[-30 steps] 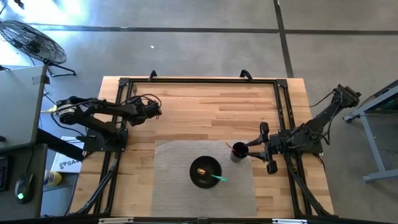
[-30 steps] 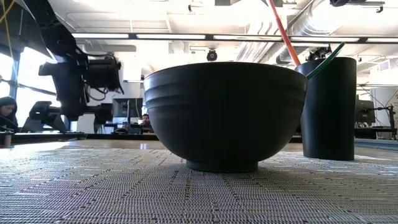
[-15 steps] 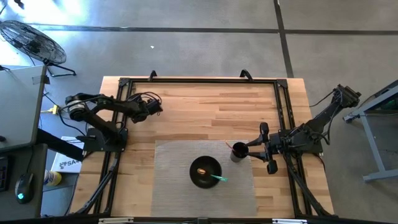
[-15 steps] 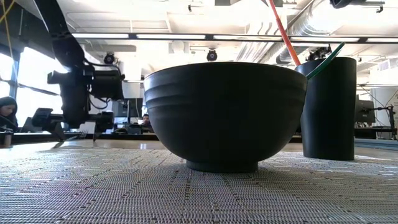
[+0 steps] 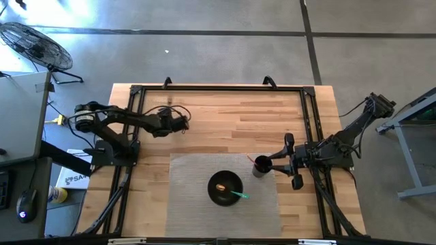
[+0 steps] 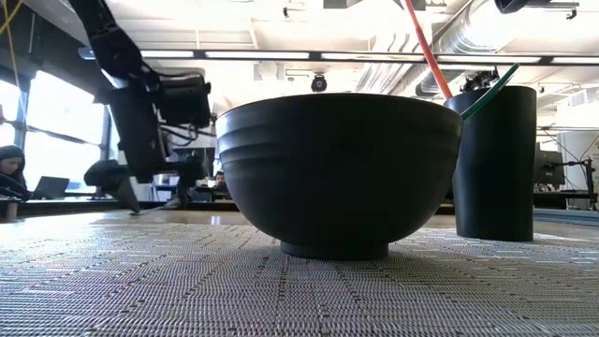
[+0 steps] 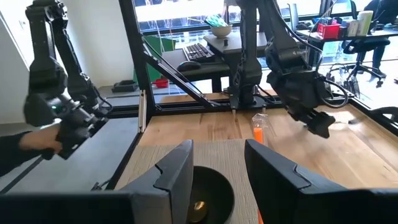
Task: Pick & Place Utensil
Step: Put the blue fork into the black bowl
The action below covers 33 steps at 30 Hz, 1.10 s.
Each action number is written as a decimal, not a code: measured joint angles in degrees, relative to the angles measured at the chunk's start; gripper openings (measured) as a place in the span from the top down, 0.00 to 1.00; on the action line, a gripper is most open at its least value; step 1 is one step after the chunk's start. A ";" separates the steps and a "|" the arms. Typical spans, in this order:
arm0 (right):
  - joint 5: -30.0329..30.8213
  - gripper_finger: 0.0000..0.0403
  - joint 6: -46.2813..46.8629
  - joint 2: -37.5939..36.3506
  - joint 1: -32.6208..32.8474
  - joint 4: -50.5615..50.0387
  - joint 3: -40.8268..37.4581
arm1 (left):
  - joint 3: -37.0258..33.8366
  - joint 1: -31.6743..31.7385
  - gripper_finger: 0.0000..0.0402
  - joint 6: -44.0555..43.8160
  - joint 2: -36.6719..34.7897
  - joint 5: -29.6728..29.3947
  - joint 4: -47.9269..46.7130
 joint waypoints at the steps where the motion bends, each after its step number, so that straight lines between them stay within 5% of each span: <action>1: 0.00 0.66 0.00 0.00 0.00 0.00 0.00 | 0.54 -0.74 0.07 0.05 0.02 0.51 -0.04; 10: 0.04 0.66 -0.01 0.00 0.01 0.00 0.00 | 3.81 -0.64 0.07 10.31 0.22 -2.43 1.42; 25: -0.07 0.66 0.39 0.00 0.09 -1.36 0.00 | 4.03 16.46 0.08 30.20 5.05 4.48 10.75; 33: -0.12 0.66 0.00 0.00 0.09 -1.36 0.00 | 4.21 16.28 0.35 28.47 6.29 4.38 12.07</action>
